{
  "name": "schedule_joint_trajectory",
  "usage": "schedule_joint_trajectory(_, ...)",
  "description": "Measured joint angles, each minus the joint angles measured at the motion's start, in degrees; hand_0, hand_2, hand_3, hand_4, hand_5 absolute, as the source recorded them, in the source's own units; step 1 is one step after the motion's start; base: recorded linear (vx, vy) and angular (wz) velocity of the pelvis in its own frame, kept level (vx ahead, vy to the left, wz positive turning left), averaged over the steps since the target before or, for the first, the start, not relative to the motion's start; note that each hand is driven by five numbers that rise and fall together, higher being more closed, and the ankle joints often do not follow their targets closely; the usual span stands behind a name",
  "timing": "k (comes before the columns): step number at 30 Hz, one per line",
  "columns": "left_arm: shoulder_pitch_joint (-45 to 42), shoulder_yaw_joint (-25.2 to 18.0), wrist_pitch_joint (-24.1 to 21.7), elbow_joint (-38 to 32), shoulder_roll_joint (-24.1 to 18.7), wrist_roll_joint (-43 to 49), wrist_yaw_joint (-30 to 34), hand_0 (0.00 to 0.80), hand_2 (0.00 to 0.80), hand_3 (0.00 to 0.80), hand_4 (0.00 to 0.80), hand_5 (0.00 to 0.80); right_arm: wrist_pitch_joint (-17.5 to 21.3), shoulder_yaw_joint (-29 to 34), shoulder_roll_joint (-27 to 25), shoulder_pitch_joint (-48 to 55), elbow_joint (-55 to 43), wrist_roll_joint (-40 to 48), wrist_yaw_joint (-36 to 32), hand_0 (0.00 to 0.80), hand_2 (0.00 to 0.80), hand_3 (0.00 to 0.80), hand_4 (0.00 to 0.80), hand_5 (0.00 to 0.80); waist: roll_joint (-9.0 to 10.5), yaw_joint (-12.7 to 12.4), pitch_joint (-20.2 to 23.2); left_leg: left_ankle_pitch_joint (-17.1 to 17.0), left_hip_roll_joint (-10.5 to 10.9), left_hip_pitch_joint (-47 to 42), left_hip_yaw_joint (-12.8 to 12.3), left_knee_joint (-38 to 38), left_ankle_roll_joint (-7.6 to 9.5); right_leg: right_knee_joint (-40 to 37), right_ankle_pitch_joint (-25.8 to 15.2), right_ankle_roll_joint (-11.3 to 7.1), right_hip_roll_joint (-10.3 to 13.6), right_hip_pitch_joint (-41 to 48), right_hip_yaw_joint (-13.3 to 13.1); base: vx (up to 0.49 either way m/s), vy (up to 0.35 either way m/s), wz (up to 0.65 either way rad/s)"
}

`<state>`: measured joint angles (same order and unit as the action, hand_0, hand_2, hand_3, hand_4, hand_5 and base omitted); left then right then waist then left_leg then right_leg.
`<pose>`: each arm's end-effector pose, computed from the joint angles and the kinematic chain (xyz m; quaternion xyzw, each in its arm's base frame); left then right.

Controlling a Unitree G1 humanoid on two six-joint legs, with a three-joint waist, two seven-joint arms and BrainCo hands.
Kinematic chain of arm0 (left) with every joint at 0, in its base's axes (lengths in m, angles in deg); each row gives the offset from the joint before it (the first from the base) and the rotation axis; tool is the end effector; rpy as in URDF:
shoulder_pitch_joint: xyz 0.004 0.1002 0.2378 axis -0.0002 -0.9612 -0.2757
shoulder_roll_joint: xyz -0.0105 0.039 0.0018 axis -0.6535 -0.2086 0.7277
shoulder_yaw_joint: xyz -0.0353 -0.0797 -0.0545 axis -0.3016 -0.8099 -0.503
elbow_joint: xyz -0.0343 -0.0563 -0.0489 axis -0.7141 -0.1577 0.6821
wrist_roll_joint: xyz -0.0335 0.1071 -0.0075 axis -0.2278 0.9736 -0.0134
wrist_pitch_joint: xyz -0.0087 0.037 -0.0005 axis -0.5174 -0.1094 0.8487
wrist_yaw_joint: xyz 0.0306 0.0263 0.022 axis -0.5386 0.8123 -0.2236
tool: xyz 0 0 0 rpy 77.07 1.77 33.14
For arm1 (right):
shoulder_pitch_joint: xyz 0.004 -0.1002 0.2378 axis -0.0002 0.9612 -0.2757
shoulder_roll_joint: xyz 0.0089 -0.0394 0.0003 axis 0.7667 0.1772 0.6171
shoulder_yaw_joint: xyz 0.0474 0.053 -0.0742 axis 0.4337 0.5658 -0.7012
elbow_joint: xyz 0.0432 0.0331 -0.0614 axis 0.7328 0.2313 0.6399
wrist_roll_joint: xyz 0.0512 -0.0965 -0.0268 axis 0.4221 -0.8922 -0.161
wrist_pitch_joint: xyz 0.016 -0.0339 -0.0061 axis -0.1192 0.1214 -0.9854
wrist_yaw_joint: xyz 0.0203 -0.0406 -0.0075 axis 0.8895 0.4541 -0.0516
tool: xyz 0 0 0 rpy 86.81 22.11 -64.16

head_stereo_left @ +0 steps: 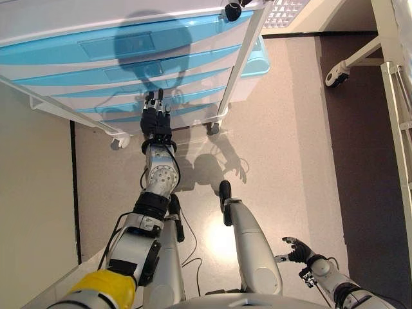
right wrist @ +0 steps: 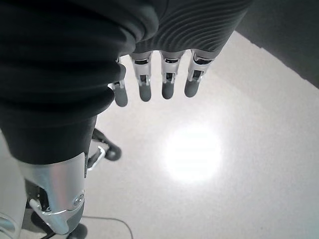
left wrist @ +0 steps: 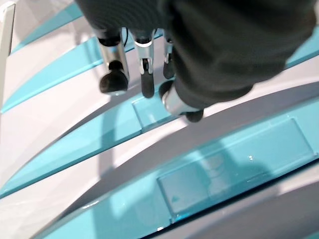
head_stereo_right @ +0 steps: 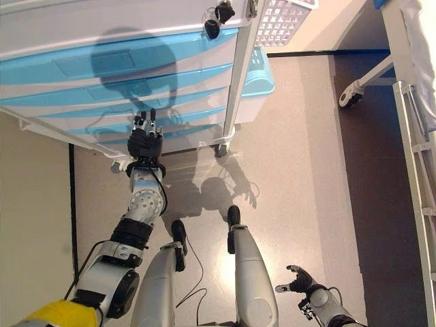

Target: Open the drawer and pick up the medicine

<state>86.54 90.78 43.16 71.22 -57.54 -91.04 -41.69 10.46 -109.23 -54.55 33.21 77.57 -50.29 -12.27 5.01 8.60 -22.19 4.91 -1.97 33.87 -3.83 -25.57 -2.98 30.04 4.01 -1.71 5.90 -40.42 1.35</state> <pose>0.3248 0.1324 0.1312 -0.5593 -0.1297 0.0490 0.8173 0.1349 -0.2517 -0.0973 -0.3055 0.4334 0.0945 0.8426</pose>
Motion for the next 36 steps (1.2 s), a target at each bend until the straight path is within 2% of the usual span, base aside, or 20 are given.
schedule_joint_trajectory(15, -0.43, 1.22, 0.49, -1.45, 1.29, 0.00, 0.09, 0.800, 0.800, 0.800, 0.800, 0.800, -0.03, 0.03, 0.00, 0.01, -0.03, -0.02, -0.08, 0.000, 0.000, 0.000, 0.000, 0.000, 0.07, -0.24, -0.18, 1.86, 0.20, 1.82, 0.57, -3.87, 0.35, 3.10, 1.40, -0.31, 0.43, -1.01, 0.14, -0.002, -0.001, 0.00)
schedule_joint_trajectory(18, -1.29, 4.56, 0.80, -10.89, 0.56, 0.85, 5.14, 0.800, 0.800, 0.800, 0.800, 0.800, -0.03, 0.08, 0.01, 0.00, -0.01, -0.02, -0.09, 0.000, 0.000, 0.000, 0.000, 0.000, 0.18, -0.33, -0.85, 2.06, 0.18, 1.84, 0.69, -4.50, 0.31, 3.80, 1.66, -0.24, 0.45, -1.01, 0.16, 0.000, 0.000, 0.00)
schedule_joint_trajectory(29, -2.14, 4.87, 2.70, -10.83, 0.41, 0.76, 6.95, 0.800, 0.800, 0.800, 0.800, 0.800, -0.03, 0.13, 0.03, -0.05, -0.12, -0.01, 0.01, 0.000, 0.000, 0.000, 0.000, 0.000, 0.17, -0.54, -0.93, 2.80, -0.19, 2.89, 0.86, -6.16, 0.11, 4.77, 2.12, -0.11, 0.26, -1.77, 0.37, -0.003, -0.002, -0.01)
schedule_joint_trajectory(32, -3.40, 8.41, 3.90, -11.79, -0.48, 0.90, 9.82, 0.800, 0.800, 0.800, 0.800, 0.800, -0.03, 0.20, 0.03, -0.06, 0.14, 0.03, 0.03, 0.000, 0.000, 0.000, 0.000, 0.000, 0.16, -1.62, -0.93, 2.92, -0.22, 2.98, 0.88, -6.31, 0.04, 5.06, 2.32, 0.01, 0.25, -1.93, 0.41, 0.000, 0.000, 0.00)
schedule_joint_trajectory(36, -4.00, 9.22, 4.49, -13.53, -0.74, 0.98, 11.34, 0.800, 0.800, 0.800, 0.800, 0.800, -0.03, 0.26, 0.03, -0.80, 0.02, 0.03, 0.20, 0.000, 0.000, 0.000, 0.000, 0.000, 0.17, -1.81, -0.93, 3.09, -0.32, 3.41, 1.12, -6.84, -0.05, 5.49, 2.53, 0.09, 0.21, -2.21, 0.62, -0.009, -0.005, 0.02)
